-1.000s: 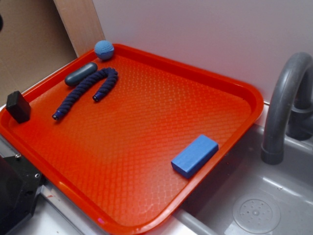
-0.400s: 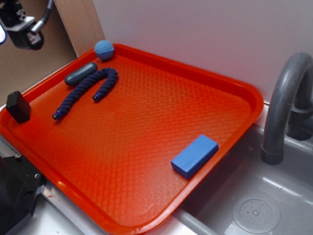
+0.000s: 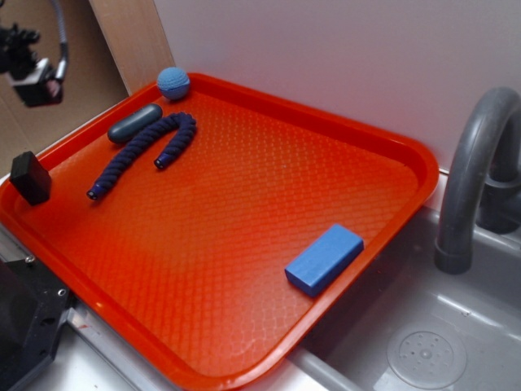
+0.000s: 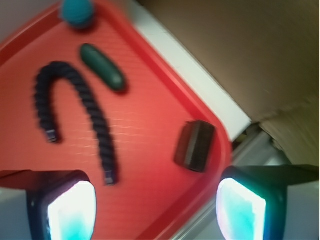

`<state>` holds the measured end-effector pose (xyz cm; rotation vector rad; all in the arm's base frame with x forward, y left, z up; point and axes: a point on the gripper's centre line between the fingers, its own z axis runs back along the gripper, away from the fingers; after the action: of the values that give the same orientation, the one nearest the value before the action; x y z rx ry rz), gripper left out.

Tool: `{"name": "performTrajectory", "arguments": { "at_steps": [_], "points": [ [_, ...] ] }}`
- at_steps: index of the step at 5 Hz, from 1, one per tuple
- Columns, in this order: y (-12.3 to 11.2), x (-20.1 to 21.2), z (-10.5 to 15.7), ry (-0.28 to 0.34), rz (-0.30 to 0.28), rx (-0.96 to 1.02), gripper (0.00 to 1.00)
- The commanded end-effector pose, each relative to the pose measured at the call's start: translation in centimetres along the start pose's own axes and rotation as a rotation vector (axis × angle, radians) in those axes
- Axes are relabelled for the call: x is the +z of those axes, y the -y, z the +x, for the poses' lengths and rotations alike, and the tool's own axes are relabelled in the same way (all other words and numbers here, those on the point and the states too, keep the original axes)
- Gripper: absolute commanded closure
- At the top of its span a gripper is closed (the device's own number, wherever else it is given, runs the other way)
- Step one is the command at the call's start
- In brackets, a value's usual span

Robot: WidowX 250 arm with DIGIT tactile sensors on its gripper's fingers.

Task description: Grab the black box.

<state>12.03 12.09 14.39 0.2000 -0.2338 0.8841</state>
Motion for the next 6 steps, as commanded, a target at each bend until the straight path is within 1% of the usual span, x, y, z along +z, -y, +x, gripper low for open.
{"name": "performTrajectory", "arguments": {
  "at_steps": [1, 2, 6],
  "points": [
    [-3.4, -4.2, 0.0, -0.038, -0.061, 0.002, 0.00],
    [-3.2, -7.2, 0.9, -0.078, -0.166, -0.075, 0.00],
    [-3.2, -7.2, 0.9, -0.078, -0.166, -0.075, 0.00]
  ]
}}
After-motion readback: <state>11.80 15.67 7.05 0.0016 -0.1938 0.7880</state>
